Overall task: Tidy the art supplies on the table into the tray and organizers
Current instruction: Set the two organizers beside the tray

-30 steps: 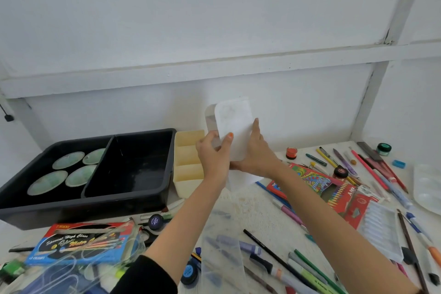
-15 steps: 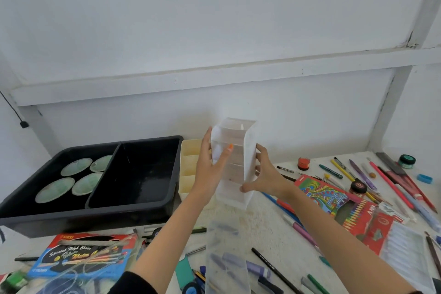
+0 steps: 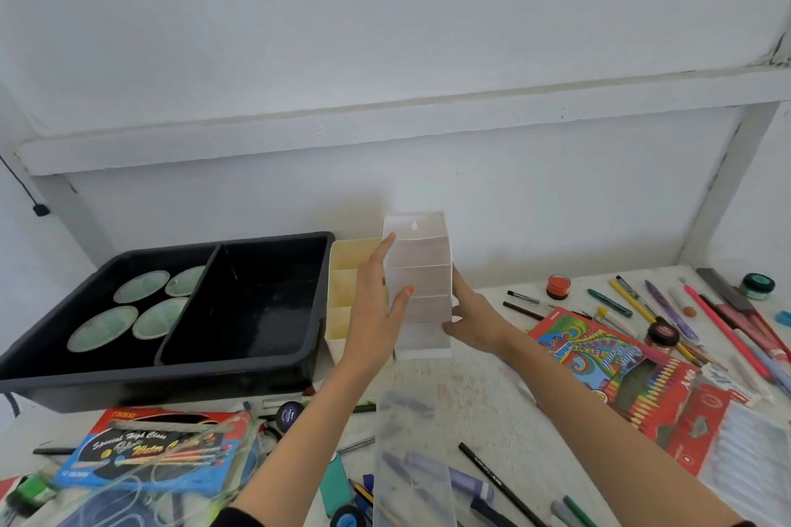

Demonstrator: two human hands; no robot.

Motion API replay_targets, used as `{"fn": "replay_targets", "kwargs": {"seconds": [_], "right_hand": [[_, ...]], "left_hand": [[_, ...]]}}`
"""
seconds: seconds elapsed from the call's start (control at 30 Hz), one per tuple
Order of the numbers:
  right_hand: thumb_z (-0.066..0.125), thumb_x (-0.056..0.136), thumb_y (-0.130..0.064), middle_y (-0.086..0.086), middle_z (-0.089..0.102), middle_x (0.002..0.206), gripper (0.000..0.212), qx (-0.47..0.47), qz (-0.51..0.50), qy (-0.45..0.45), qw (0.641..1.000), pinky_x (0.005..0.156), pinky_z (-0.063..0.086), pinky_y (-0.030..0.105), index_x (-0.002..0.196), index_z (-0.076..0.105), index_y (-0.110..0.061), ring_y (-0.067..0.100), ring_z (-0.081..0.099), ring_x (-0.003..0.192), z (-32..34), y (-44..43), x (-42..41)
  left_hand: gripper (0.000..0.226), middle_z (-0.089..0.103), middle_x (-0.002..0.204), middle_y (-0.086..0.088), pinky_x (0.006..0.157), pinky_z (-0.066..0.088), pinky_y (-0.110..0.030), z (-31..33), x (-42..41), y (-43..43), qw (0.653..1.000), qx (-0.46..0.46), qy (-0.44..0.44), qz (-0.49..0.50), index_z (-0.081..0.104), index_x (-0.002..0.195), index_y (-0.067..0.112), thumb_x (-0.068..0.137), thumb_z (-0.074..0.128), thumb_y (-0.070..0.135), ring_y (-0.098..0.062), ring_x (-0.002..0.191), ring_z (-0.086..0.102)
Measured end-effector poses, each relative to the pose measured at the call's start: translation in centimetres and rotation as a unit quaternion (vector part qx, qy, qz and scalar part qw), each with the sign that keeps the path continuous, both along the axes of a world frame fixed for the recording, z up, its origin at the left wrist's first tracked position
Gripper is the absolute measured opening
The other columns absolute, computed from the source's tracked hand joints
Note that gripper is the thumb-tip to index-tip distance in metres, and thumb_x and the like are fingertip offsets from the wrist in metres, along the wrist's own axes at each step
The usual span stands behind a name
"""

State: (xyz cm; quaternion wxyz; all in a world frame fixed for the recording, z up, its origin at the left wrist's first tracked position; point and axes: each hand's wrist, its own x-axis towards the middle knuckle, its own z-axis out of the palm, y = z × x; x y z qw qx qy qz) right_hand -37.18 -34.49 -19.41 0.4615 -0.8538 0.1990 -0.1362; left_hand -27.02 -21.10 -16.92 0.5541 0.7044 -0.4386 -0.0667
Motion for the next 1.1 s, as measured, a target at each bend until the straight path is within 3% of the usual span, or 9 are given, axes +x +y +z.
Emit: {"fn": "replay_targets", "kwargs": {"seconds": [0.07,0.23,0.43,0.6,0.7,0.77,0.87,1.03,1.1], "right_hand": [[0.048,0.082,0.01,0.003,0.052,0.133,0.095,-0.041,-0.025,0.012,0.999,0.085,0.052,0.032,0.15,-0.01,-0.022,0.026,0.057,0.107,-0.3,0.2,0.6],[0.04,0.082,0.015,0.011,0.062,0.11,0.078,-0.055,-0.106,0.002,0.993,0.057,0.039,0.008,0.149,0.015,-0.014,0.016,0.052,0.078,-0.8,1.5,1.5],[0.04,0.086,0.013,0.017,0.062,0.108,0.071,-0.049,-0.136,-0.003,0.99,0.069,0.042,0.029,0.148,0.022,-0.017,0.025,0.052,0.083,-0.8,2.4,1.6],[0.043,0.085,0.012,0.014,0.062,0.115,0.077,-0.032,-0.129,0.001,0.991,0.082,0.048,0.04,0.148,0.019,-0.024,0.032,0.059,0.094,-0.3,2.7,1.1],[0.053,0.086,0.005,0.012,0.058,0.125,0.078,0.028,-0.107,0.028,0.994,0.082,0.05,0.035,0.149,0.017,-0.025,0.026,0.058,0.102,0.5,2.9,0.1],[0.056,0.087,-0.002,0.014,0.05,0.133,0.08,0.078,-0.11,0.053,0.989,0.082,0.044,0.028,0.15,0.01,-0.019,0.022,0.052,0.108,0.9,3.4,-0.5],[0.054,0.088,-0.001,0.019,0.041,0.139,0.079,0.111,-0.198,0.027,0.974,0.082,0.036,0.023,0.15,0.005,-0.008,0.025,0.045,0.119,1.1,5.0,-0.8],[0.051,0.087,-0.001,0.014,0.05,0.123,0.061,0.177,-0.253,-0.037,0.95,0.068,0.049,0.03,0.142,0.025,-0.01,0.018,0.05,0.092,1.4,8.5,-1.7],[0.052,0.086,-0.001,0.011,0.051,0.114,0.056,0.199,-0.241,-0.033,0.95,0.083,0.052,0.038,0.137,0.032,-0.013,0.019,0.052,0.093,1.3,10.0,-2.3]], "left_hand": [[0.067,0.029,0.14,0.02,0.108,0.036,-0.041,-0.1,0.2,0.0,1.0,0.004,-0.015,-0.004,0.02,0.143,0.044,0.094,0.053,0.012,-0.003,0.129,0.032],[0.075,0.024,0.15,0.019,0.111,0.033,-0.044,-0.1,0.7,-0.5,1.0,-0.001,0.001,-0.024,0.016,0.139,0.055,0.095,0.047,0.002,-0.006,0.138,0.026],[0.085,0.016,0.152,0.024,0.106,0.036,-0.021,-0.1,0.4,-0.5,1.0,0.006,-0.008,-0.014,0.006,0.137,0.06,0.095,0.035,-0.007,0.0,0.137,0.025],[0.076,0.039,0.138,0.025,0.096,0.048,-0.036,-0.6,0.7,-0.5,0.999,-0.018,0.045,-0.022,0.003,0.144,0.051,0.098,0.037,0.002,-0.013,0.119,0.052],[0.073,0.035,0.147,0.009,0.099,0.044,-0.024,0.0,0.4,0.2,0.998,-0.006,0.06,-0.019,0.005,0.146,0.043,0.097,0.043,0.005,-0.01,0.125,0.047],[0.069,0.03,0.15,0.006,0.099,0.038,-0.017,0.4,-0.1,1.3,0.997,-0.005,0.072,0.002,0.01,0.147,0.036,0.096,0.047,0.007,-0.008,0.129,0.039],[0.056,0.04,0.142,0.003,0.098,0.04,-0.028,0.6,-1.2,3.3,0.994,0.006,0.071,0.081,0.028,0.143,0.028,0.095,0.05,0.013,-0.011,0.123,0.044],[0.027,0.057,0.114,0.007,0.076,0.041,-0.007,-0.1,-3.1,6.9,0.988,-0.008,0.08,0.133,0.055,0.117,0.023,0.094,0.051,0.012,0.001,0.098,0.053],[0.02,0.061,0.107,0.007,0.076,0.039,-0.002,-1.1,-3.5,8.3,0.99,0.005,0.078,0.115,0.06,0.109,0.022,0.094,0.051,0.012,0.003,0.094,0.054]]}}
